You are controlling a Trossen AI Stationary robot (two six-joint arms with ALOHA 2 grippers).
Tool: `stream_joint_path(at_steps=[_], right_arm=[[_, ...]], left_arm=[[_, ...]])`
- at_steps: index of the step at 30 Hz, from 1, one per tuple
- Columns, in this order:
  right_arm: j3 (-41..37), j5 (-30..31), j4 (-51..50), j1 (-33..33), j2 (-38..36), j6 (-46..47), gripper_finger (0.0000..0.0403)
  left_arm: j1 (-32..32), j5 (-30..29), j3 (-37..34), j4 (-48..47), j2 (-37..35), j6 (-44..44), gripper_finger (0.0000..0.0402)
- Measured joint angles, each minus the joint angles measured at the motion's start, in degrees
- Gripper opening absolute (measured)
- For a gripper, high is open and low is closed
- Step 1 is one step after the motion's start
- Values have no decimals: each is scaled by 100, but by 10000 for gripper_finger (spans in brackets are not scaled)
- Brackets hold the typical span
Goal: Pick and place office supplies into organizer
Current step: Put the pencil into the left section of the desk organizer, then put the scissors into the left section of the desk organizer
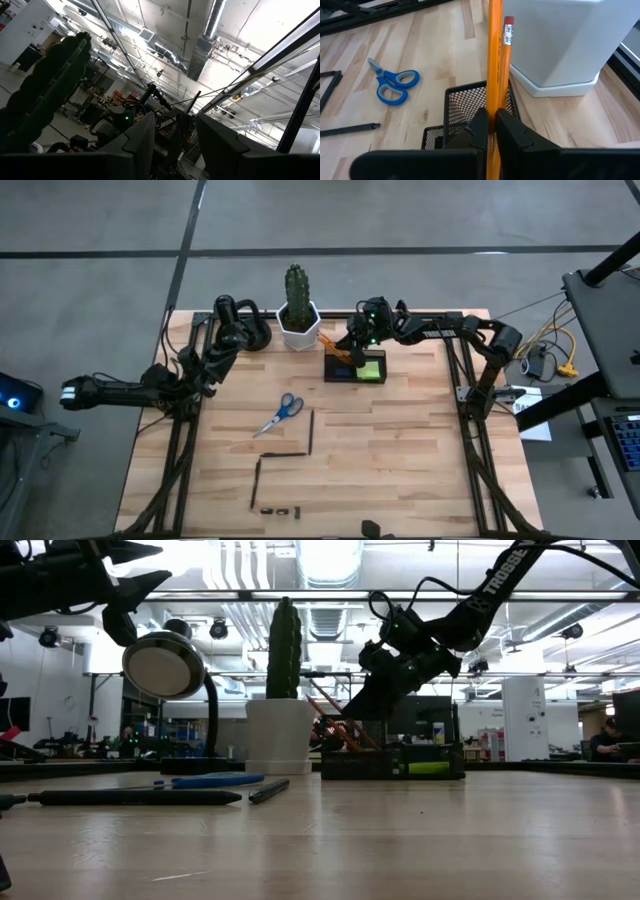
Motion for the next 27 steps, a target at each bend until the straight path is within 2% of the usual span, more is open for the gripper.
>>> stream_joint_path(at_steps=[4,15,27], right_arm=[[0,12,1,-4,0,28,25],[0,11,14,2,-11,252,105],[0,9,-1,0,-361,407,120]], left_arm=[[-2,0,0,0,0,0,130],[-2,0,0,0,0,0,130],[-2,0,1,0,0,1,130]])
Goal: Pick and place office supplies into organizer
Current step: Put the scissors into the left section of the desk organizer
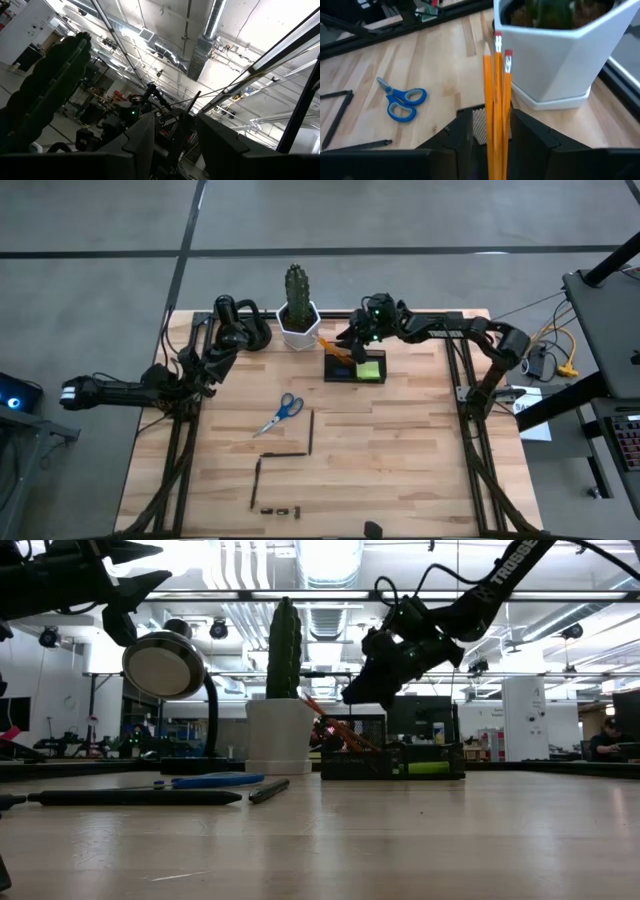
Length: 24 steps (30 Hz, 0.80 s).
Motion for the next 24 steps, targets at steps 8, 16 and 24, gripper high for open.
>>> stream_joint_path(at_steps=[8,16,24], right_arm=[[0,-2,-1,29,-471,118,121],[0,-15,-21,300,-1290,136,113],[-268,-17,-15,670,-2511,252,95]], left_arm=[[2,1,0,0,0,1,130],[0,1,1,0,0,1,130],[2,0,-1,0,11,6,130]])
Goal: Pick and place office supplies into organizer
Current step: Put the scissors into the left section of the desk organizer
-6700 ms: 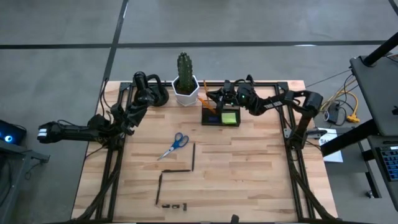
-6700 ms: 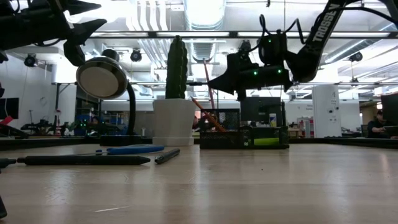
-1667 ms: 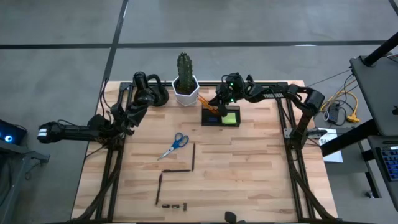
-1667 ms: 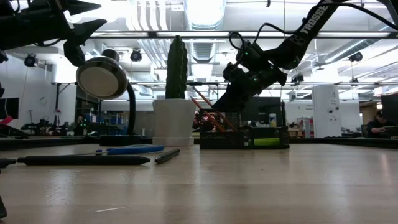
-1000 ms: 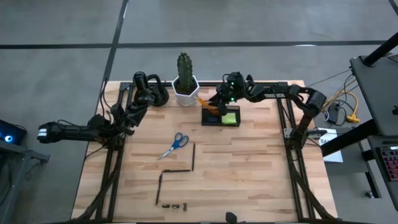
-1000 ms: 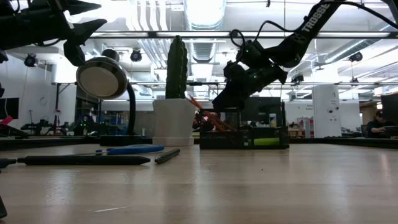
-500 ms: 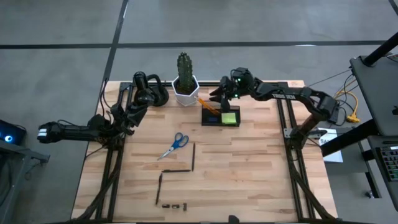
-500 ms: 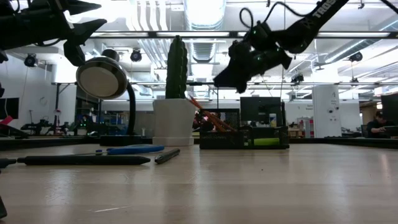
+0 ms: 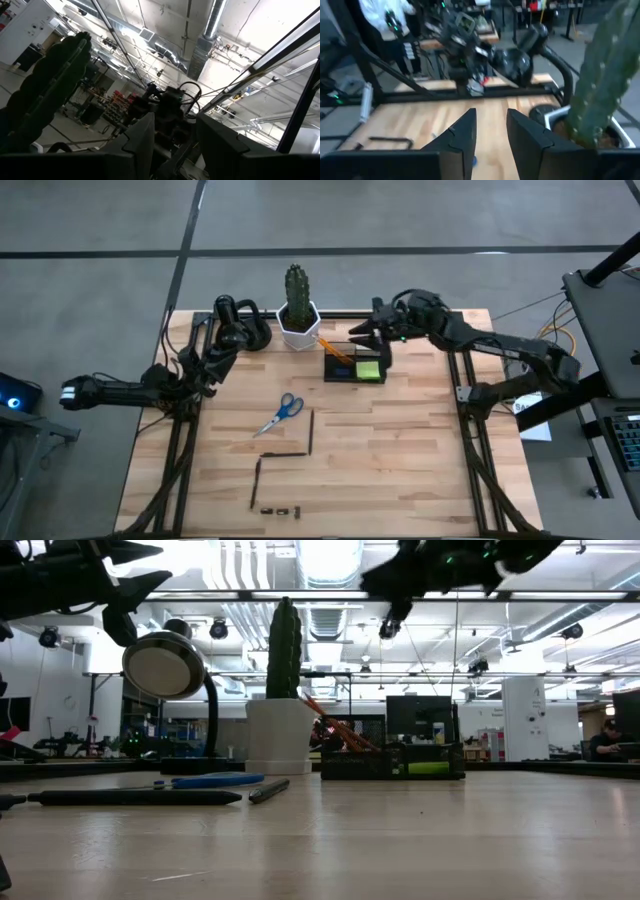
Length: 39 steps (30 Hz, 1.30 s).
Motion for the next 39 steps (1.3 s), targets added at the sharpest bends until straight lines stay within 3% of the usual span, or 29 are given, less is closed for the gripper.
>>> stream_joint_path(at_steps=[13,19,24,29,39], right_arm=[[-1450,349,130,284,-2130,631,73],[-2379,396,957,286,-3048,893,67],[-3231,962,1548,286,-3712,1260,70],[-3756,1502,1565,283,-4091,1804,68],[-3817,1530,1567,283,-4175,1898,66]], left_arm=[[-2,0,2,4,81,7,130],[-2,0,2,7,92,4,130],[-2,0,2,9,117,-2,130],[0,-2,13,33,142,-15,130],[-2,642,654,-13,517,-175,130]])
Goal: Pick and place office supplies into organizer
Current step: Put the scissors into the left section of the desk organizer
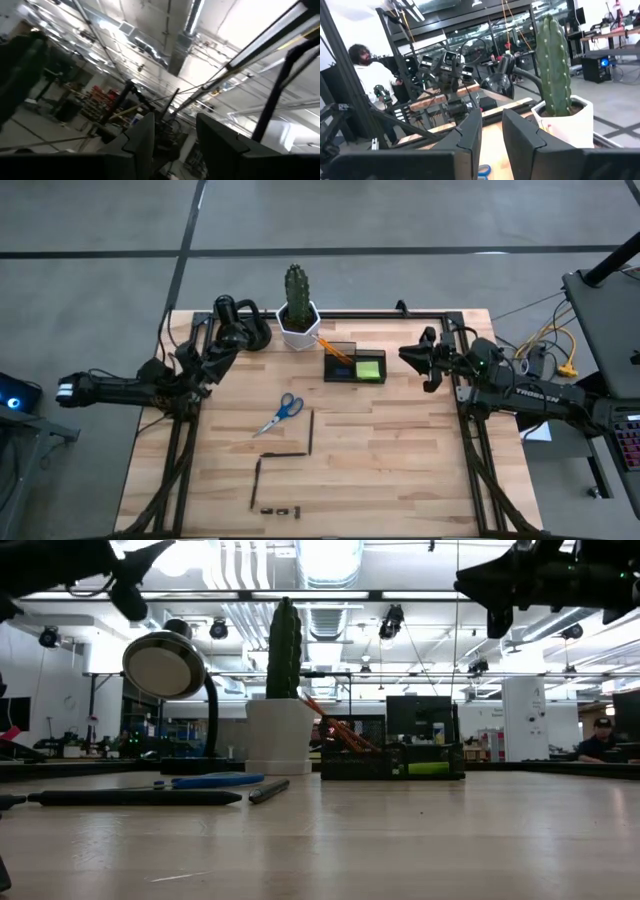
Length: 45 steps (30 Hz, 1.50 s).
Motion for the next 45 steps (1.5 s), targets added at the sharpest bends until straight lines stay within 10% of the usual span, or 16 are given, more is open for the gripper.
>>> stream_joint_path(at_steps=[31,45], right_arm=[[57,259,-186,-2,9,197,64],[59,431,-562,-3,9,-106,61]], left_arm=[[0,1412,3308,-4802,2671,-2628,130],[2,1113,5109,-8078,4398,-3271,130]])
